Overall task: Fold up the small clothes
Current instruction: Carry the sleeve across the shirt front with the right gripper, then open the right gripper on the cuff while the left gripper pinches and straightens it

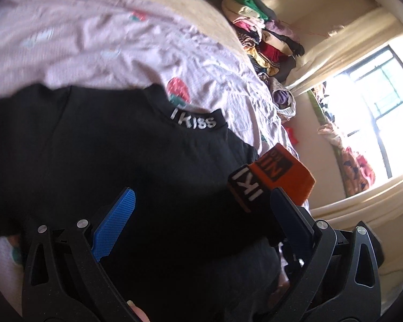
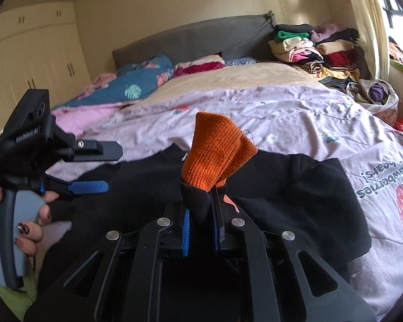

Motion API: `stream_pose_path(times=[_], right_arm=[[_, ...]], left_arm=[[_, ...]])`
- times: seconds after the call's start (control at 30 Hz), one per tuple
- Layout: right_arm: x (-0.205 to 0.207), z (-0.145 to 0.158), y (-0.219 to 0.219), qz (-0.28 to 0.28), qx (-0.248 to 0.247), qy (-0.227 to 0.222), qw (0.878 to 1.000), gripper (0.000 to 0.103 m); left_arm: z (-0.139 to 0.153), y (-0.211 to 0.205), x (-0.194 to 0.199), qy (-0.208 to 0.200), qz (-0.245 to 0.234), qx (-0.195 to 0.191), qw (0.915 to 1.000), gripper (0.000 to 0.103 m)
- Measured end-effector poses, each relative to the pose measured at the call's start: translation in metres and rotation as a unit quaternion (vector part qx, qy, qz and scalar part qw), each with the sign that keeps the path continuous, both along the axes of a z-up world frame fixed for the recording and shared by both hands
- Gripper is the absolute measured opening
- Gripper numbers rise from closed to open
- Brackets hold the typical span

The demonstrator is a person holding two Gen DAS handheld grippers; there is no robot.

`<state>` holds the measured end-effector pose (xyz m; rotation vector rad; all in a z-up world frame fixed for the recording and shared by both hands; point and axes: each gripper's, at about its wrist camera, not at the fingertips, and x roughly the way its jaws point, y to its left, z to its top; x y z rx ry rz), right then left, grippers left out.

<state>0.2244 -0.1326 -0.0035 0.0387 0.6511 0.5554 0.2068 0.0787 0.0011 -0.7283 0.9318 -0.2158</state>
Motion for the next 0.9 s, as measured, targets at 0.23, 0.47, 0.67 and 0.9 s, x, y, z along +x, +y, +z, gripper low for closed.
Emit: stream_pose_path(times=[0.23,0.47,0.67,0.9], right_arm=[[-0.003,-0.01,0.017,0.07,-0.006,0.055,0.996,0.054],[-0.009,0.01,0.002,0.096,0.012,0.059,0.994,0.067],[0.004,0.02,-0.036,0.04,0.033,0.064,0.997,0.067],[0.008,0.028,-0.071,0.0,0.043,0.054,0.998,0.067]], left_arm=[[-0.021,0.004,-0.004,0.03,0.003,-0.028,0.9992,0.094],[-0.029,-0.004,-0.009,0.042,-0.004,-0.016,0.999,0.093],[-0.043,-0.037,-0.007,0.067,-0.035,0.028,0.9967,0.066],[-0.039,-0.057,-0.005,0.056,-0.034,0.088,0.9939,0.011]])
